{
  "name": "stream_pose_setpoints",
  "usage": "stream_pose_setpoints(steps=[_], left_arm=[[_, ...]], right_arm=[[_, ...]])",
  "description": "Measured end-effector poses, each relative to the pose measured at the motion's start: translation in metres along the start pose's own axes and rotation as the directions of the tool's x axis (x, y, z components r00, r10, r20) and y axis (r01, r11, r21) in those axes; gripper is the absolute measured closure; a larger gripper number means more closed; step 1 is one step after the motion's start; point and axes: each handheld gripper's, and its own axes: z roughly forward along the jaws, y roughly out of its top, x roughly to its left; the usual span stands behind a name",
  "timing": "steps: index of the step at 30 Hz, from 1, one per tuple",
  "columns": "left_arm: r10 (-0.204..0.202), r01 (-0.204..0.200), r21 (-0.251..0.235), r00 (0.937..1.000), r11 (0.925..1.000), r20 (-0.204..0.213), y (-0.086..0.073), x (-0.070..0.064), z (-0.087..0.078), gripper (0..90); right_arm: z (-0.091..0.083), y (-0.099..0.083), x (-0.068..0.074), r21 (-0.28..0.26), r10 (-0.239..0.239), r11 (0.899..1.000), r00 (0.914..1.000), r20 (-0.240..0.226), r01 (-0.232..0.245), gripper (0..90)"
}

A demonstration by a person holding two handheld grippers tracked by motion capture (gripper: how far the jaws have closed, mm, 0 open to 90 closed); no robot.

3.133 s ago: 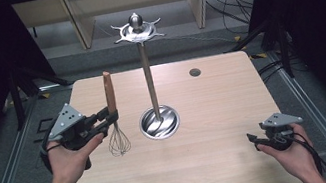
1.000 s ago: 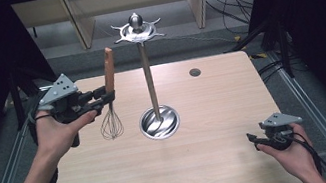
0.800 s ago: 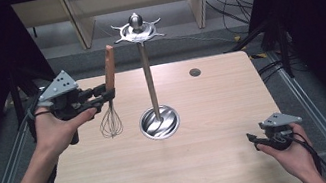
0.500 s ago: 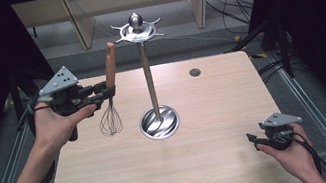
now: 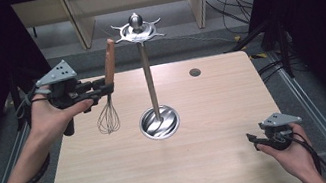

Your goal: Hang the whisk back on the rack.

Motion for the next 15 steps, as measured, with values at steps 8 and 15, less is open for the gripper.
stream_pose_setpoints(steps=[8, 15], left_arm=[[0.005, -0.006, 0.014, 0.9993, 0.9999, 0.036, 0.002, 0.008, 0.000, 69.0], [0.002, -0.003, 0.020, 0.9993, 0.9998, 0.038, 0.004, 0.014, 0.000, 69.1]], right_arm=[[0.001, 0.000, -0.001, -0.005, -0.004, 1.000, 1.0000, 0.009, 0.004, 40.1], [0.002, 0.001, -0.001, -0.006, -0.013, 1.000, 0.9999, -0.011, 0.013, 40.1]])
